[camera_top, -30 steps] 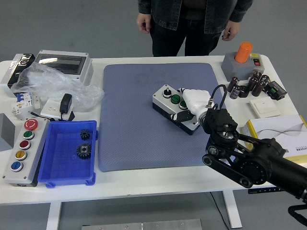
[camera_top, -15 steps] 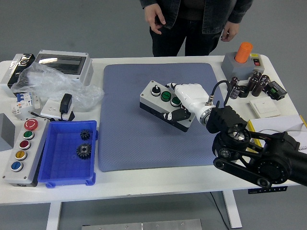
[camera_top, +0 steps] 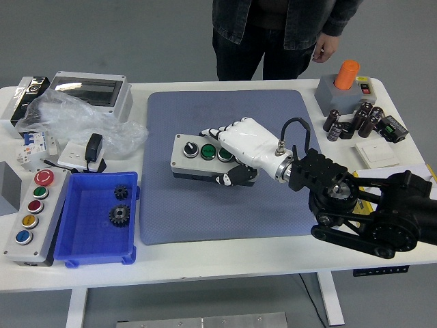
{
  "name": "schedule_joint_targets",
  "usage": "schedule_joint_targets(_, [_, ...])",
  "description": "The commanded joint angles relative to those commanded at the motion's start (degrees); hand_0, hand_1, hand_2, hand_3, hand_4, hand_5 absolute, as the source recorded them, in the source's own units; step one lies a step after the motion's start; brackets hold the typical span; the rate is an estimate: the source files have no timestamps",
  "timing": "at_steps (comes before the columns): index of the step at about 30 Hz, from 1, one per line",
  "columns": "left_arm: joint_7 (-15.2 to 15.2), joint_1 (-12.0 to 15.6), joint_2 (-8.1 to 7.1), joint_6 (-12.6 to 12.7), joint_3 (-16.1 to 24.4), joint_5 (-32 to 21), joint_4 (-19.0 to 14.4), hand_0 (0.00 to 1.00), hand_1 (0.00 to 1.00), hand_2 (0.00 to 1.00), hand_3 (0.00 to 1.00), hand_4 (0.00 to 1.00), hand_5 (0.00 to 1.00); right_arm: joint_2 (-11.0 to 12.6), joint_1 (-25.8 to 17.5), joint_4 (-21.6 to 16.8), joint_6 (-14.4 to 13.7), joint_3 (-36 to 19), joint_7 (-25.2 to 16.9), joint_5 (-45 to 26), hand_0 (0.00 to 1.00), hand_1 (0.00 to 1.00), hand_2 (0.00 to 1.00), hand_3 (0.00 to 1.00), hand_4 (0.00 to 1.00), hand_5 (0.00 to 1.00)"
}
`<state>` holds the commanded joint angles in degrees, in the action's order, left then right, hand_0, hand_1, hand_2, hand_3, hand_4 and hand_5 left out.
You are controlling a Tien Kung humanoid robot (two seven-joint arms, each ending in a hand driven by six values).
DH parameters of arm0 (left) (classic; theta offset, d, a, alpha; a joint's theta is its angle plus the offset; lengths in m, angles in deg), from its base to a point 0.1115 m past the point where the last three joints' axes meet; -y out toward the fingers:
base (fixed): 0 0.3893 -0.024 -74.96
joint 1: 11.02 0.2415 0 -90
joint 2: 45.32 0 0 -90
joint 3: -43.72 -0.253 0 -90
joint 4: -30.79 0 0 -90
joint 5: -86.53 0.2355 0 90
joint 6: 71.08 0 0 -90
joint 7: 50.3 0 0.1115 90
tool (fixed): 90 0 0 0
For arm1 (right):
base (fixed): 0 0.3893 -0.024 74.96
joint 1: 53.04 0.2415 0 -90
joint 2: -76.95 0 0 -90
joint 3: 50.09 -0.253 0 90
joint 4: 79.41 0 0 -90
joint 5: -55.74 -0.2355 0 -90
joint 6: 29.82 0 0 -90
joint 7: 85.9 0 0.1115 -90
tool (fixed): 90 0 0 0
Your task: Pick up the button,place it on the desk,press the button,press the button
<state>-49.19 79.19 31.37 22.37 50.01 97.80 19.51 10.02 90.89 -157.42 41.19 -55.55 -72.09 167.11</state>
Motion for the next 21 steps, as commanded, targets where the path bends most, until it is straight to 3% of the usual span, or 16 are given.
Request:
schedule_joint_targets(9, [-0.1,-0.07,0.0,0.0,-0.1,0.01,-0.02,0.667,0.692,0.625,0.647,0.673,0.341,-2.09,1.68,6.06,-0.79,3.85,-3.63,-0.11,0.477,0.489,0.395,0.365,0.575,0.006])
schedule_joint_targets(21, [-0.34,-0.11,0.0,0.06,-0.08,0.15,-0.06,0.667,0.693,0.626,0.648,0.672,0.343,-2.87,1.68,7.85,0.45,4.63,-5.42,-2.51,0.492,0.504,0.402,0.373,0.566,0.009])
